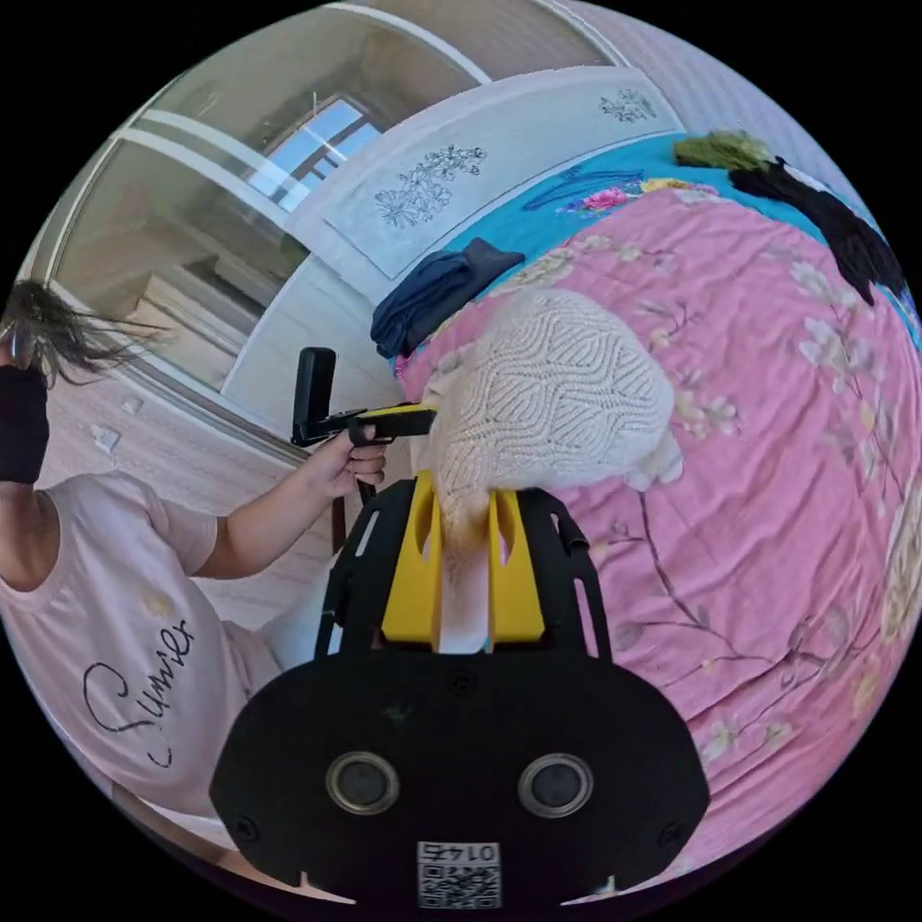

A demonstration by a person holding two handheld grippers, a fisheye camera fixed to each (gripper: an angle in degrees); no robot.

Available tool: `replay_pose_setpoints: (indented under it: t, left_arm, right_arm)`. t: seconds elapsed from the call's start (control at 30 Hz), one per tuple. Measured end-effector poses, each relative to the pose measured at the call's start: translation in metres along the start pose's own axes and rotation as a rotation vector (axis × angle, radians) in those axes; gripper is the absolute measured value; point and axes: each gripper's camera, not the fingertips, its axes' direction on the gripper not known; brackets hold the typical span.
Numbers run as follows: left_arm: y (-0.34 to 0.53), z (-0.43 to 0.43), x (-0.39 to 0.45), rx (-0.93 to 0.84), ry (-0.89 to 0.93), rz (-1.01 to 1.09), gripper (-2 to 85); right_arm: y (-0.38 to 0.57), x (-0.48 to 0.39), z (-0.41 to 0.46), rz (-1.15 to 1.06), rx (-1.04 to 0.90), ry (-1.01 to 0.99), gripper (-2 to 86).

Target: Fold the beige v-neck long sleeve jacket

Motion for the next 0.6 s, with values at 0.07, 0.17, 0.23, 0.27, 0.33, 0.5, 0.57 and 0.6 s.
replay_pose_setpoints:
  t: [0.07, 0.17, 0.23, 0.27, 0.33, 0.5, 0.57, 0.6]
  left_arm:
    - [0.009, -0.038, -0.004, 0.107, -0.031, -0.036, 3.8]
    - [0.012, -0.122, -0.01, 0.273, -0.096, -0.062, 3.5]
    - [-0.002, -0.182, -0.003, 0.344, -0.224, 0.005, 3.5]
    - [-0.019, -0.222, 0.007, 0.386, -0.338, 0.067, 3.5]
    - [-0.053, -0.275, 0.02, 0.433, -0.503, 0.145, 3.7]
    - [-0.164, -0.344, -0.021, 0.455, -0.666, 0.086, 5.5]
    - [-0.177, -0.327, -0.06, 0.372, -0.656, -0.01, 6.1]
    - [-0.175, -0.305, -0.09, 0.304, -0.668, -0.083, 6.0]
  right_arm:
    - [-0.045, -0.043, 0.0, -0.188, -0.053, 0.01, 7.2]
    - [-0.104, -0.096, 0.01, -0.404, -0.055, -0.079, 6.9]
    - [-0.142, -0.127, 0.021, -0.511, -0.036, -0.152, 6.9]
    - [-0.168, -0.144, 0.026, -0.554, 0.004, -0.214, 6.9]
    - [-0.207, -0.163, 0.031, -0.573, 0.094, -0.32, 7.0]
    - [-0.29, -0.147, 0.063, -0.343, 0.295, -0.428, 7.5]
    - [-0.309, -0.109, 0.102, -0.169, 0.256, -0.354, 6.8]
    - [-0.311, -0.1, 0.114, -0.133, 0.224, -0.318, 6.5]
